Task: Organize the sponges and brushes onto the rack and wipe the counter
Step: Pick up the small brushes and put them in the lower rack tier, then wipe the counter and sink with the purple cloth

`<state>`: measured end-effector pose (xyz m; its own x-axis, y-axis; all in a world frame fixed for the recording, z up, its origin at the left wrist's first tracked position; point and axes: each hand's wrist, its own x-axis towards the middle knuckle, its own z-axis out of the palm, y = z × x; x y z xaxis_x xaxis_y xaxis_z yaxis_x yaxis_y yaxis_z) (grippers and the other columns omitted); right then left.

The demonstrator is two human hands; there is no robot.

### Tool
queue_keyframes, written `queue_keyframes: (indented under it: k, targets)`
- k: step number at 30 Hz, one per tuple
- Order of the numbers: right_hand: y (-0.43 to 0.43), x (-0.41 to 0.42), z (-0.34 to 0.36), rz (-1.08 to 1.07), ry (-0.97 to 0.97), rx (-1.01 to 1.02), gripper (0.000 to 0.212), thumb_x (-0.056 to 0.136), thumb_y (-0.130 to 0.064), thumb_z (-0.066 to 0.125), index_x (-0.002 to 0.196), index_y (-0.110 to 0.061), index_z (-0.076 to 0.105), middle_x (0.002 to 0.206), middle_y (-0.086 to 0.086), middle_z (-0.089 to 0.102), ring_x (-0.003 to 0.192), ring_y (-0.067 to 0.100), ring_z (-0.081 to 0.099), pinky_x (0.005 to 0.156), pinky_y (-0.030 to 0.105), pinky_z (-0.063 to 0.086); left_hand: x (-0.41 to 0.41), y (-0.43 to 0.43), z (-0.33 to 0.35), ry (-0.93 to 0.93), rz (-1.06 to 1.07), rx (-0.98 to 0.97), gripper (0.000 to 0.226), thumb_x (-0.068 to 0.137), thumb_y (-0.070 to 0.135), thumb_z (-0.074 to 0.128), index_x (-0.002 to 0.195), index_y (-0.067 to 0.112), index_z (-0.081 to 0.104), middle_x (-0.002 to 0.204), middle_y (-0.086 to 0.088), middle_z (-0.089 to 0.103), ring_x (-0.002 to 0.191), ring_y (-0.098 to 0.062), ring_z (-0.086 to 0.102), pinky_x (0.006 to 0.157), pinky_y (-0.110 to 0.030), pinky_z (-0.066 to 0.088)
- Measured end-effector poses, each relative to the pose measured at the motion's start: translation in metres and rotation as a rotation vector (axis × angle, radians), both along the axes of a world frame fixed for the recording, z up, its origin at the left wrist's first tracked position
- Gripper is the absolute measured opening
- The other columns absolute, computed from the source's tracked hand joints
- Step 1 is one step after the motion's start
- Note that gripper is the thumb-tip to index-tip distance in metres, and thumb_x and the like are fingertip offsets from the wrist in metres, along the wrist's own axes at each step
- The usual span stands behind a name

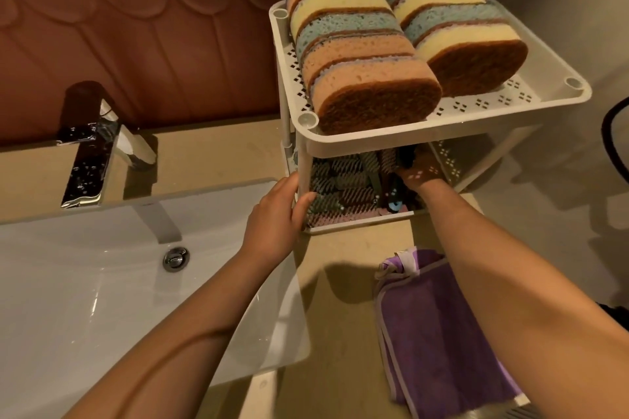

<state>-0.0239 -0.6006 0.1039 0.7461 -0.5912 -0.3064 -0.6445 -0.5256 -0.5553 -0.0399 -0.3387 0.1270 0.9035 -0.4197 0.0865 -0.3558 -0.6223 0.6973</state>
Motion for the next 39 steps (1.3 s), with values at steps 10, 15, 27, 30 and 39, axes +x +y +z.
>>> queue_keyframes:
  k: [10,15,27,30,39]
  targets:
    - [-0.005,-0.006,-0.003,0.033,0.06,0.155,0.069,0.088,-0.034,0.061,0.146,-0.015,0.028,0.151,0.009,0.032,0.136,0.032,0.034,0.108,0.039,0.033,-0.001,-0.002,-0.001,0.001,0.02,-0.015,0.032,0.098,0.033,0.042,0.126,0.02,0.049,0.113,-0.004,0.064,0.082,-0.025,0.066,0.072,-0.032,0.047]
    - [0.015,-0.029,0.007,0.12,-0.056,-0.053,0.047,0.09,-0.024,0.059,0.133,-0.009,0.048,0.137,0.014,0.05,0.125,0.031,0.047,0.099,0.034,0.04,-0.003,-0.003,0.002,0.032,0.023,-0.019,0.031,0.097,0.034,0.042,0.124,0.02,0.05,0.112,-0.004,0.064,0.082,-0.026,0.065,0.075,-0.038,0.052]
    - [0.069,-0.166,-0.011,0.189,-0.166,-0.178,0.031,0.091,-0.013,0.052,0.121,-0.013,0.06,0.133,0.006,0.05,0.123,0.023,0.041,0.102,0.03,0.028,-0.041,-0.013,0.0,0.393,0.331,-0.273,0.043,0.088,0.017,0.06,0.123,0.006,0.037,0.115,-0.003,0.032,0.098,-0.015,0.04,0.077,-0.018,0.033]
    - [0.066,-0.194,-0.019,0.127,-0.152,-0.112,0.035,0.092,-0.012,0.05,0.126,-0.016,0.056,0.143,0.003,0.042,0.132,0.019,0.034,0.109,0.026,0.022,-0.065,-0.015,-0.009,0.535,0.345,-0.332,0.044,0.088,0.015,0.059,0.124,0.009,0.036,0.119,-0.004,0.032,0.098,-0.018,0.046,0.08,-0.024,0.039]
    - [0.058,-0.223,-0.041,0.181,0.127,-0.419,0.068,0.087,-0.049,0.007,0.15,-0.025,0.004,0.159,0.002,-0.007,0.146,0.022,-0.011,0.116,0.04,-0.007,-0.133,-0.045,-0.05,0.053,-0.364,0.194,0.049,0.084,0.053,0.054,0.12,0.019,0.053,0.121,0.0,0.059,0.11,-0.018,0.055,0.09,-0.026,0.045]
